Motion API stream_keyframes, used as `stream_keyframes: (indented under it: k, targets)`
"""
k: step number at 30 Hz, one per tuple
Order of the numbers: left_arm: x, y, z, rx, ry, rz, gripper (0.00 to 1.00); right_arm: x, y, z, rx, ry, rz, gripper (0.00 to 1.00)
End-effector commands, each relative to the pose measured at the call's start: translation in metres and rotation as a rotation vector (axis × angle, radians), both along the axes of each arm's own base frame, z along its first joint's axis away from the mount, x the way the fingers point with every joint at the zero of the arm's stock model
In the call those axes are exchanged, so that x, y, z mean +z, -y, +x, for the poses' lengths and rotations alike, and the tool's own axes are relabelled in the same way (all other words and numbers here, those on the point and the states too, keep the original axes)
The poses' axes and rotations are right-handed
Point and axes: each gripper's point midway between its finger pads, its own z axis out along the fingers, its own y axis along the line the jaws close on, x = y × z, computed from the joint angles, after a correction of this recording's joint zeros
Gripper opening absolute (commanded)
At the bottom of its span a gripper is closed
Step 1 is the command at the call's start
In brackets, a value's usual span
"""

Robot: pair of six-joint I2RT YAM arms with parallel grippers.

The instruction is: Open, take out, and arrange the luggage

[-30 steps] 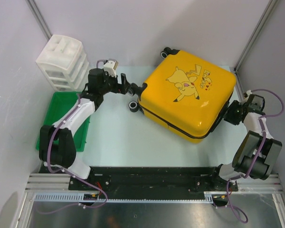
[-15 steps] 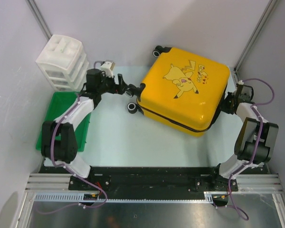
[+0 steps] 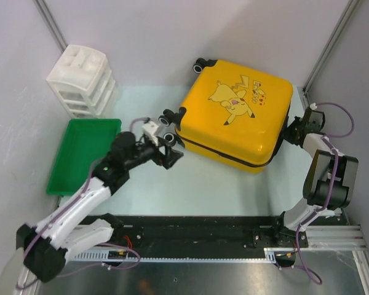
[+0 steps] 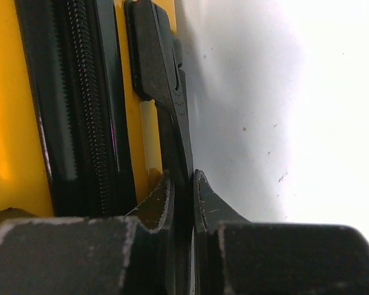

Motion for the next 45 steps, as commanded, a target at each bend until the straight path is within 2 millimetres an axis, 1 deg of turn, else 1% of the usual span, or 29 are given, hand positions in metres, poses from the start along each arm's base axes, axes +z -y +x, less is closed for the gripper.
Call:
stream_keyframes:
  k: [1, 4, 5, 6, 7, 8, 9, 10, 11, 12, 14, 16, 19, 20, 22, 23, 24, 25, 26, 27, 29, 30, 33, 34, 36, 37, 39, 41, 45]
  targets:
    - [-0.056, 0.026, 0.012, 0.031, -0.183, 0.075, 0.85, -0.004, -0.028, -0.015, -0.007, -0.036, 0.163, 0.00]
    - [-0.055, 0.042, 0.049, 0.046, -0.163, 0.118, 0.81, -0.005, -0.022, -0.024, -0.023, -0.049, 0.167, 0.00]
    - [-0.033, 0.051, 0.064, 0.039, -0.084, 0.088, 0.80, -0.004, -0.022, -0.026, -0.025, -0.047, 0.178, 0.00]
    - [-0.026, 0.056, 0.074, 0.038, -0.049, 0.080, 0.79, -0.004, -0.023, -0.030, -0.028, -0.047, 0.184, 0.00]
    - [-0.037, 0.062, 0.087, 0.040, -0.053, 0.098, 0.77, -0.003, -0.023, -0.031, -0.031, -0.044, 0.189, 0.00]
    - [-0.032, 0.068, 0.098, 0.041, -0.029, 0.095, 0.77, -0.002, -0.023, -0.031, -0.036, -0.039, 0.197, 0.00]
    - [-0.015, 0.073, 0.116, 0.048, 0.015, 0.091, 0.76, -0.002, -0.024, -0.032, -0.049, -0.041, 0.214, 0.00]
    - [-0.031, 0.078, 0.131, 0.057, -0.010, 0.117, 0.75, -0.001, -0.025, -0.033, -0.054, -0.038, 0.222, 0.00]
    - [-0.030, 0.079, 0.143, 0.069, -0.007, 0.117, 0.74, -0.001, -0.023, -0.033, -0.067, -0.032, 0.230, 0.00]
    - [-0.012, 0.079, 0.159, 0.086, 0.025, 0.095, 0.73, 0.000, -0.023, -0.034, -0.081, -0.031, 0.245, 0.00]
    - [-0.008, 0.079, 0.168, 0.097, 0.033, 0.091, 0.73, 0.001, -0.024, -0.037, -0.089, -0.028, 0.260, 0.00]
    - [-0.008, 0.078, 0.157, 0.069, 0.022, 0.076, 0.73, 0.002, -0.026, -0.039, -0.098, -0.027, 0.280, 0.00]
    - [-0.016, 0.068, 0.117, 0.044, -0.004, 0.067, 0.76, 0.007, -0.035, -0.044, -0.107, -0.026, 0.316, 0.00]
    - [-0.024, 0.064, 0.092, 0.020, -0.004, 0.078, 0.77, 0.008, -0.039, -0.047, -0.107, -0.026, 0.323, 0.00]
    - [-0.034, 0.063, 0.071, 0.002, 0.001, 0.090, 0.77, 0.010, -0.048, -0.047, -0.095, -0.021, 0.331, 0.00]
    - [-0.049, 0.064, 0.052, -0.023, -0.015, 0.101, 0.77, 0.011, -0.051, -0.049, -0.093, -0.016, 0.332, 0.00]
    - [-0.056, 0.066, 0.044, -0.036, -0.018, 0.106, 0.77, 0.011, -0.056, -0.050, -0.082, -0.016, 0.333, 0.00]
    - [-0.061, 0.067, 0.042, -0.029, -0.011, 0.108, 0.78, 0.012, -0.057, -0.050, -0.081, -0.011, 0.329, 0.00]
    - [-0.073, 0.072, 0.033, -0.047, -0.028, 0.119, 0.77, 0.012, -0.058, -0.051, -0.078, -0.009, 0.329, 0.00]
    - [-0.081, 0.075, 0.032, -0.051, -0.038, 0.128, 0.77, 0.013, -0.059, -0.051, -0.077, -0.009, 0.330, 0.00]
    - [-0.083, 0.086, 0.033, -0.052, -0.021, 0.126, 0.76, 0.011, -0.059, -0.052, -0.073, -0.015, 0.327, 0.00]
    - [-0.095, 0.091, 0.036, -0.055, -0.041, 0.136, 0.75, 0.011, -0.058, -0.053, -0.074, -0.018, 0.326, 0.00]
    - [-0.097, 0.108, 0.040, -0.068, -0.030, 0.122, 0.72, 0.010, -0.060, -0.054, -0.074, -0.024, 0.330, 0.00]
    - [-0.106, 0.114, 0.042, -0.075, -0.040, 0.127, 0.72, 0.010, -0.060, -0.054, -0.070, -0.021, 0.330, 0.00]
    - [-0.104, 0.123, 0.045, -0.086, -0.027, 0.114, 0.70, 0.009, -0.059, -0.055, -0.070, -0.025, 0.327, 0.00]
    - [-0.108, 0.128, 0.046, -0.093, -0.028, 0.108, 0.68, 0.009, -0.058, -0.055, -0.069, -0.026, 0.325, 0.00]
    - [-0.107, 0.136, 0.048, -0.098, -0.020, 0.091, 0.65, 0.007, -0.056, -0.056, -0.072, -0.031, 0.324, 0.00]
    - [-0.114, 0.145, 0.047, -0.106, -0.033, 0.088, 0.66, 0.006, -0.055, -0.057, -0.074, -0.033, 0.329, 0.00]
    - [-0.110, 0.150, 0.056, -0.069, 0.003, 0.061, 0.65, 0.006, -0.055, -0.057, -0.069, -0.033, 0.330, 0.00]
